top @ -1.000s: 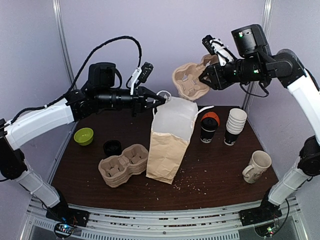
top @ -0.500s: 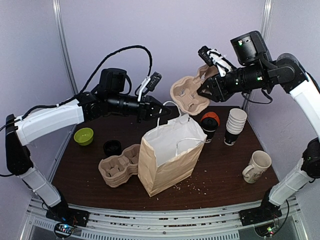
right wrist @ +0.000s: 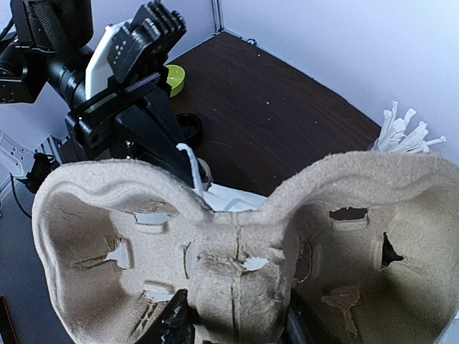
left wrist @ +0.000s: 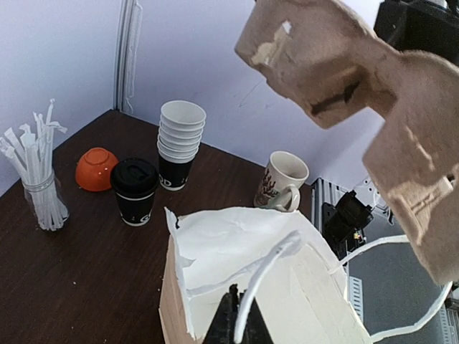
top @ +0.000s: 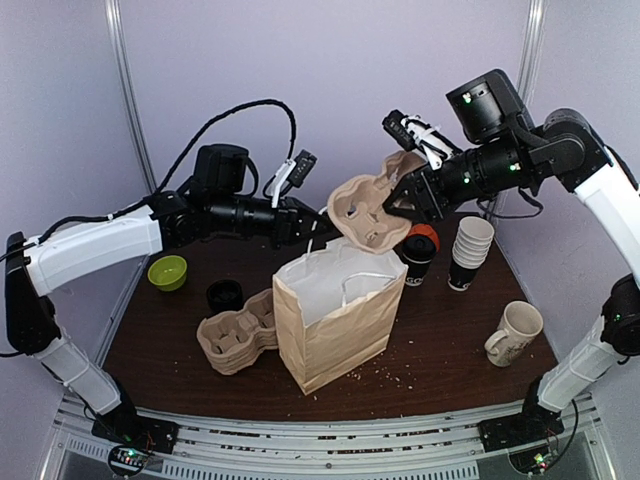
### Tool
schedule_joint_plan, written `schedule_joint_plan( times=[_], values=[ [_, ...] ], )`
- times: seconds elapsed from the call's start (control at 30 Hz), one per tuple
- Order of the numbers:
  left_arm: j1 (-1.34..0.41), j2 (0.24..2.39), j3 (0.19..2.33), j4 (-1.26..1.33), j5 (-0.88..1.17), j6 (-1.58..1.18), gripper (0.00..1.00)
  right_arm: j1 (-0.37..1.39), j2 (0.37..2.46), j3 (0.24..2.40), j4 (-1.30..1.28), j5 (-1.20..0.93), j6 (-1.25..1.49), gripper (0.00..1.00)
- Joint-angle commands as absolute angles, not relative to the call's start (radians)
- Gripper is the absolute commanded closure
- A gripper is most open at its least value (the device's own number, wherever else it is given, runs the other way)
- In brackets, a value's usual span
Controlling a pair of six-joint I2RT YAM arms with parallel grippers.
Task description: Pack the takeout coffee
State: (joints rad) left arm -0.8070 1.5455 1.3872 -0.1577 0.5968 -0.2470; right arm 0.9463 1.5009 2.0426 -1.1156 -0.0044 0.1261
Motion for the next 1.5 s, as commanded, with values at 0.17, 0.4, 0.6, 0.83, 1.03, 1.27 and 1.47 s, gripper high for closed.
schedule_joint_plan(
  times=[0.17,0.4,0.6,0.83,1.03,1.27,1.47],
  values=[
    [-0.812,1.472,1.338,-0.079,0.530,-0.299,1.00,1.023,1.577,2.068,-1.150,0.010,0.162,0.61],
    [-0.811,1.456,1.327,-0.080,0.521,-0.312,1.00,1.040,1.650,2.124,-1.160,0.026,0.209,0.62],
    [-0.811,1.437,1.302,-0.075,0.498,-0.325,1.00,1.062,1.664,2.118,-1.159,0.017,0.262,0.62],
    [-0.811,1.423,1.284,-0.066,0.483,-0.340,1.00,1.091,1.645,2.042,-1.116,-0.006,0.316,0.61],
    [-0.811,1.408,1.260,-0.045,0.469,-0.356,1.00,1.091,1.623,1.941,-1.061,0.006,0.360,0.62],
    [-0.811,1.391,1.246,-0.038,0.456,-0.365,1.00,1.092,1.618,1.905,-1.020,0.003,0.392,0.62],
    [-0.812,1.381,1.232,-0.030,0.459,-0.371,1.00,1.092,1.621,1.880,-0.994,0.029,0.417,0.62]
  ],
)
